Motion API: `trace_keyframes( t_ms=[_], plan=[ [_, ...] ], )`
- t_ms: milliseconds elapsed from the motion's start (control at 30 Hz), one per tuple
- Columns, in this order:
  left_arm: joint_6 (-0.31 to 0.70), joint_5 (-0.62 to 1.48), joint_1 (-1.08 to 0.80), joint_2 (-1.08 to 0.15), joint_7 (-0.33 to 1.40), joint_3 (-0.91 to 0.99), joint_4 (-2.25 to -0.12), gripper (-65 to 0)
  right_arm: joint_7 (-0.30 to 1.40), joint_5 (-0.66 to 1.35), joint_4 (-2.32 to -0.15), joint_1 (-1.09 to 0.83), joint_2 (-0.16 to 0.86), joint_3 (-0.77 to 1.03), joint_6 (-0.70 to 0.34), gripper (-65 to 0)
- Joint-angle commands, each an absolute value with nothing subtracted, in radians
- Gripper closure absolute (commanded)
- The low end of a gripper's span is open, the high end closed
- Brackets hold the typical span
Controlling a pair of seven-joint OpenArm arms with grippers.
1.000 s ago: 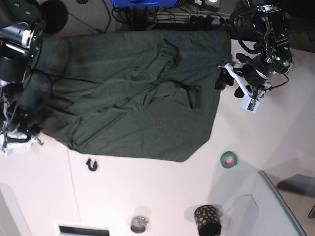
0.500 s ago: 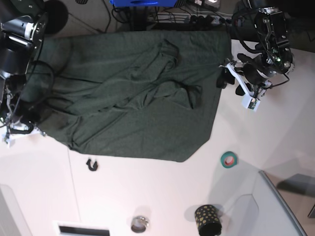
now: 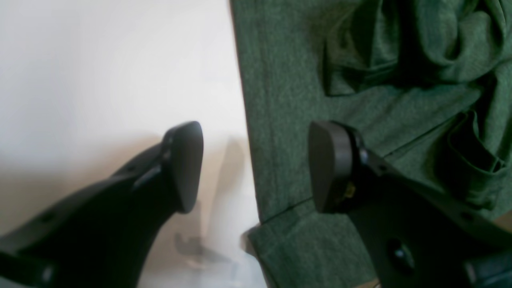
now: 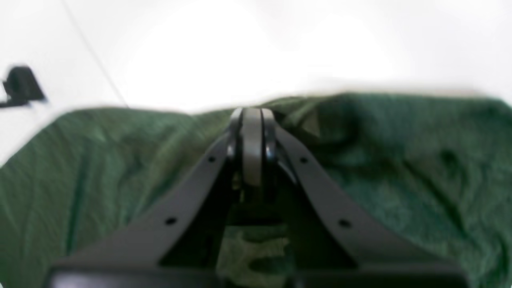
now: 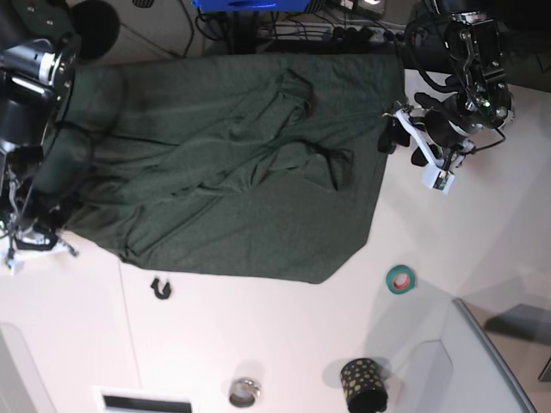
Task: Layout the t-shirt on the table in an organized manner, then fold the t-shirt properly
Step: 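Withdraw the right gripper to the shirt side and grasp the hem, then pull the grasped hem with the right gripper outward to flatten the shirt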
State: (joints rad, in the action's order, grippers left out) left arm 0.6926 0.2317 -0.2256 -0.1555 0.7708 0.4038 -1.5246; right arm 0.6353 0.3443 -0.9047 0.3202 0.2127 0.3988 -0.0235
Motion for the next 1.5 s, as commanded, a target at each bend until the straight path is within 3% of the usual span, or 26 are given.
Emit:
trace_keyframes(
  t_ms=[0, 233, 433, 733, 900, 967, 1033, 1167, 1333, 1467],
  plan=[
    [0.698, 0.242, -0.225, -0.166, 0.753, 0.406, -1.54, -39.7, 0.605, 0.351, -0.9, 0.354, 0.239, 0.398, -0.028, -0.6],
    [0.698, 0.242, -0.228, -0.185, 0.753, 0.406, -1.54, -39.7, 0.464, 0.349, -0.707, 0.441, 0.277, 0.395, -0.03, -0.6],
    [0.698, 0.242, -0.228, -0.197, 0.753, 0.43, -1.54, -39.7, 0.412, 0.349, -0.696, 0.473, 0.303, 0.395, -0.09, -0.6],
    [0.698, 0.242, -0.229, -0.199, 0.753, 0.461, -1.54, -39.7, 0.292, 0.348, -0.685, 0.486, 0.306, 0.395, -0.097, -0.6],
    [0.698, 0.242, -0.229, -0.199, 0.753, 0.461, -1.54, -39.7, 0.182, 0.348, -0.568, 0.499, 0.306, 0.395, -0.097, -0.9],
    [0.698, 0.242, -0.237, -0.199, 0.753, 0.461, -1.54, -39.7, 0.12, 0.348, -0.533, 0.499, 0.306, 0.395, -0.097, -2.1],
    [0.698, 0.242, -0.24, -0.199, 0.753, 0.461, -1.54, -39.7, 0.084, 0.348, -0.503, 0.504, 0.306, 0.395, -0.097, -7.2],
    [0.698, 0.242, -0.242, -0.199, 0.753, 0.461, -1.54, -39.7, 0.064, 0.348, -0.469, 0.521, 0.306, 0.395, -0.097, -33.8],
    [0.698, 0.242, -0.242, -0.199, 0.753, 0.461, -1.54, -39.7, 0.084, 0.348, -0.503, 0.539, 0.315, 0.395, -0.099, -31.2],
    [0.698, 0.242, -0.242, -0.197, 0.753, 0.461, -1.532, -39.7, 0.374, 0.348, -0.659, 0.515, 0.334, 0.395, -0.099, -26.7]
  ],
)
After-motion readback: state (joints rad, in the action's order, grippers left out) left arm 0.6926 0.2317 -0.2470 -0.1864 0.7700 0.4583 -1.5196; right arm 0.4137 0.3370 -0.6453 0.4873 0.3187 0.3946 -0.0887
